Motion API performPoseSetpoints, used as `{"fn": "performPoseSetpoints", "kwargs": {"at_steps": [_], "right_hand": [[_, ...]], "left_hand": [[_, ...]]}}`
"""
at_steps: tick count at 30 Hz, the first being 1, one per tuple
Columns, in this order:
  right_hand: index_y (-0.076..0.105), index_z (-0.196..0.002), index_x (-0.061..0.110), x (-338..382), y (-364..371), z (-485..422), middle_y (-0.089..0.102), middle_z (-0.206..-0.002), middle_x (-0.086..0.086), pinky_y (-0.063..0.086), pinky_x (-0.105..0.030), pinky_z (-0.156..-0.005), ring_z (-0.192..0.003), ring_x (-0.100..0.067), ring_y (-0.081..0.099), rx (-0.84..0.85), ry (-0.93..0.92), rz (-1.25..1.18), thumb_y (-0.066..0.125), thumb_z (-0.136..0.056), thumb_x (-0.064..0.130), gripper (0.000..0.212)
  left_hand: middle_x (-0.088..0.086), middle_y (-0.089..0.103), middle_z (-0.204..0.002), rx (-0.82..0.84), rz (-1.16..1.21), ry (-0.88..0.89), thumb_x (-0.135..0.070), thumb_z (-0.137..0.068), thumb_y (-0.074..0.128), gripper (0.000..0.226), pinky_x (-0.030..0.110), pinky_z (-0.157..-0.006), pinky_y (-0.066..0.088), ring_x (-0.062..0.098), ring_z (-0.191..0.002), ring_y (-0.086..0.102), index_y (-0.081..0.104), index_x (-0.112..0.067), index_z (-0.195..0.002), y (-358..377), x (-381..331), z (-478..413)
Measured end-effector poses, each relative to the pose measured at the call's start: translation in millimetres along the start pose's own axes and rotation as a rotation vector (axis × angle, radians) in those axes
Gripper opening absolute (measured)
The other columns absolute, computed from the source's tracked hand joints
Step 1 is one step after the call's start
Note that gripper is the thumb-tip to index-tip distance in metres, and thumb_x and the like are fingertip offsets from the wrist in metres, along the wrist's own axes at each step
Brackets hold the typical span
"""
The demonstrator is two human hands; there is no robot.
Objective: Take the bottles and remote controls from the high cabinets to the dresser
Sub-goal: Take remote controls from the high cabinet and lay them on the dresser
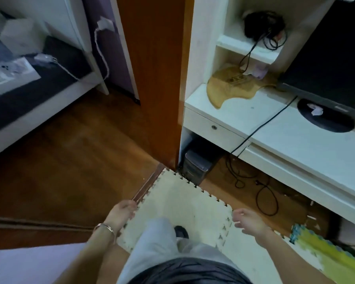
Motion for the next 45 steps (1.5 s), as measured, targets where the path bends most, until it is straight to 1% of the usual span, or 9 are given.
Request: {"fn": "performPoseSetpoints", "kwargs": {"at_steps": [8, 17, 23, 28, 31, 34, 37, 39, 45], "right_hand": [[0.057, -0.116, 0.017, 164.8, -49.1, 7.1, 0.064, -0.108, -0.005, 0.045, -0.031, -0.089, -0.1, -0.02, 0.061, -0.155, -0.404, -0.033, 0.051, -0.092, 0.024, 0.025], [0.063, -0.103, 0.028, 401.1, -153.1, 143.0, 0.069, -0.094, 0.006, 0.049, -0.019, -0.075, -0.091, -0.008, 0.064, -0.567, -1.055, -0.07, 0.059, -0.088, 0.023, 0.016], [0.067, -0.089, 0.029, 484.2, -225.1, 243.2, 0.072, -0.083, 0.006, 0.05, -0.011, -0.072, -0.081, -0.005, 0.066, -0.922, -1.365, -0.174, 0.064, -0.084, 0.016, 0.014], [0.063, -0.078, 0.032, 537.5, -281.6, 317.0, 0.068, -0.072, 0.012, 0.047, -0.004, -0.067, -0.074, -0.002, 0.064, -1.185, -1.574, -0.163, 0.064, -0.083, 0.007, 0.026], [0.063, -0.082, 0.027, 567.7, -310.3, 367.0, 0.065, -0.077, 0.015, 0.05, -0.012, -0.073, -0.074, -0.005, 0.063, -1.336, -1.686, -0.126, 0.062, -0.083, 0.006, 0.021], [0.064, -0.104, 0.017, 597.7, -347.2, 405.5, 0.065, -0.097, 0.004, 0.047, -0.023, -0.088, -0.092, -0.01, 0.058, -1.434, -1.723, -0.193, 0.057, -0.084, 0.008, 0.023], [0.049, -0.129, 0.015, 625.7, -385.7, 428.1, 0.051, -0.133, -0.001, 0.038, -0.023, -0.094, -0.11, -0.011, 0.05, -1.448, -1.694, -0.291, 0.054, -0.086, 0.012, 0.044], [0.038, -0.138, 0.015, 642.4, -408.1, 429.4, 0.043, -0.141, -0.001, 0.036, -0.022, -0.089, -0.104, -0.01, 0.049, -1.375, -1.642, -0.328, 0.053, -0.086, 0.013, 0.054], [0.045, -0.133, 0.009, 664.0, -436.7, 417.2, 0.056, -0.115, -0.003, 0.039, -0.024, -0.091, -0.103, -0.015, 0.052, -1.123, -1.694, -0.447, 0.05, -0.087, 0.007, 0.046]], "left_hand": [[0.006, 0.062, -0.115, 0.014, -0.163, 0.422, -0.022, -0.092, 0.049, 0.028, 0.032, -0.091, 0.043, 0.021, -0.108, 0.059, 0.058, -0.015, -0.117, -10.8, -201.5, -17.1], [-0.019, 0.068, -0.099, 0.15, -0.059, 1.227, -0.024, -0.088, 0.055, 0.021, 0.001, -0.074, 0.045, -0.008, -0.098, 0.06, 0.058, -0.043, -0.095, -18.9, -482.0, 88.1], [-0.025, 0.067, -0.096, 0.188, 0.144, 1.636, -0.018, -0.084, 0.059, 0.02, 0.001, -0.066, 0.048, -0.005, -0.081, 0.067, 0.062, -0.037, -0.09, -27.3, -610.8, 185.9], [-0.027, 0.066, -0.096, 0.145, 0.295, 1.855, -0.017, -0.084, 0.06, 0.024, 0.0, -0.071, 0.047, -0.008, -0.089, 0.063, 0.06, -0.041, -0.085, -25.4, -687.7, 254.3], [-0.016, 0.07, -0.087, 0.029, 0.373, 2.007, -0.012, -0.085, 0.058, 0.025, 0.006, -0.081, 0.047, -0.004, -0.093, 0.061, 0.059, -0.037, -0.088, -29.4, -728.5, 299.7], [-0.007, 0.064, -0.104, -0.098, 0.358, 2.089, -0.01, -0.085, 0.057, 0.024, 0.012, -0.088, 0.042, 0.006, -0.098, 0.058, 0.061, -0.021, -0.106, -25.2, -774.9, 336.6], [0.001, 0.056, -0.125, -0.271, 0.219, 2.141, -0.009, -0.085, 0.054, 0.036, 0.006, -0.084, 0.028, 0.012, -0.113, 0.05, 0.054, -0.013, -0.121, -12.9, -824.8, 362.0], [0.002, 0.048, -0.134, -0.314, 0.113, 2.143, -0.01, -0.085, 0.052, 0.045, 0.005, -0.082, 0.023, 0.015, -0.125, 0.043, 0.047, -0.014, -0.129, -0.5, -854.9, 370.4], [0.005, 0.03, -0.147, -0.428, -0.14, 2.065, -0.013, -0.082, 0.052, 0.063, 0.027, -0.113, 0.02, 0.022, -0.138, 0.026, 0.028, -0.015, -0.141, 30.5, -910.4, 370.0]]}}
Point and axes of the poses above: each hand's wrist, its own z-axis away from the middle knuckle, its own y-axis out of the palm, x = y × z, the point moved 6 cm from there along -z, towards the middle knuckle
